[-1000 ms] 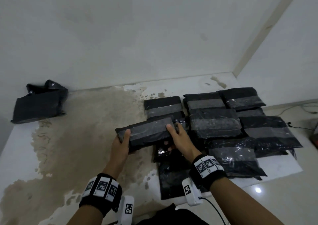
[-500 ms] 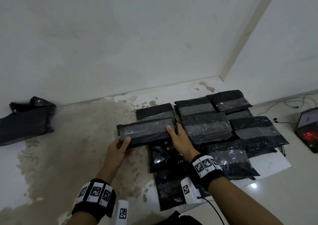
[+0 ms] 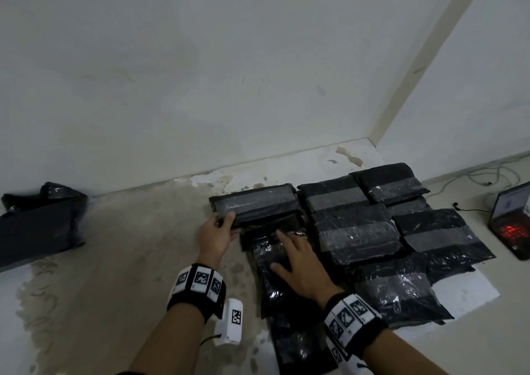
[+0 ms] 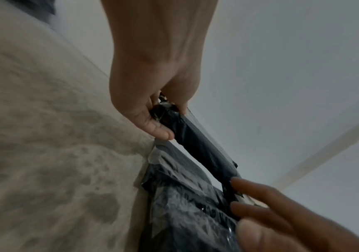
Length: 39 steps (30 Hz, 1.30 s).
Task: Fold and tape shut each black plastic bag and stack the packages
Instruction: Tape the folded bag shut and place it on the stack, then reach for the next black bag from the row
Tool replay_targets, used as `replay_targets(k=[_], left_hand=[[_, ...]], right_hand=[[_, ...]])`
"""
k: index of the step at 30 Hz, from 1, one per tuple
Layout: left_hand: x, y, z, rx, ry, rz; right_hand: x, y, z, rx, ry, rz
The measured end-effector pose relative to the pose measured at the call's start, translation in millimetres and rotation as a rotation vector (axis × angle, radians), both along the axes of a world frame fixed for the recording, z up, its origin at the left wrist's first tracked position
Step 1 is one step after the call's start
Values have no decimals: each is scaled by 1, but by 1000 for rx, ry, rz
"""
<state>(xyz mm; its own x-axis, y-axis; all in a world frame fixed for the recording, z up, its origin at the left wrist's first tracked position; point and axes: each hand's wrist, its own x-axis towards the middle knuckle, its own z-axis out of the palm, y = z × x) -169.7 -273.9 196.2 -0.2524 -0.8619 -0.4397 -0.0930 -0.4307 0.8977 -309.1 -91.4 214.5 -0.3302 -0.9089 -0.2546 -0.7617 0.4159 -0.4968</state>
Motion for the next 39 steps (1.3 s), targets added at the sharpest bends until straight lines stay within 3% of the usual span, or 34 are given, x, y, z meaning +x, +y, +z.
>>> replay_targets(k=[2, 4, 7, 12, 22, 29, 34, 39], left_hand=[[-17, -2, -9, -31, -97, -71], [-26, -5, -26, -158, -337, -198], [-26, -5, -48, -279, -578, -261], [-30, -5, -48, -192, -546, -274], [-18, 5, -40, -102, -369, -210], [60, 37, -38, -364, -600, -202], [149, 63, -56, -545, -938, -205], [213, 82, -54, -480, -1083, -186]], right_hand=[[1, 5, -15, 104, 123, 95], [2, 12, -28, 93, 226, 138], [-2, 16, -39, 137, 261, 123], [-3, 18, -46, 59, 305, 161], [-2, 17, -38, 145, 271, 168], [-2, 16, -35, 111, 295, 181], [0, 13, -37, 77, 264, 157], [21, 5, -27, -46, 259, 126]])
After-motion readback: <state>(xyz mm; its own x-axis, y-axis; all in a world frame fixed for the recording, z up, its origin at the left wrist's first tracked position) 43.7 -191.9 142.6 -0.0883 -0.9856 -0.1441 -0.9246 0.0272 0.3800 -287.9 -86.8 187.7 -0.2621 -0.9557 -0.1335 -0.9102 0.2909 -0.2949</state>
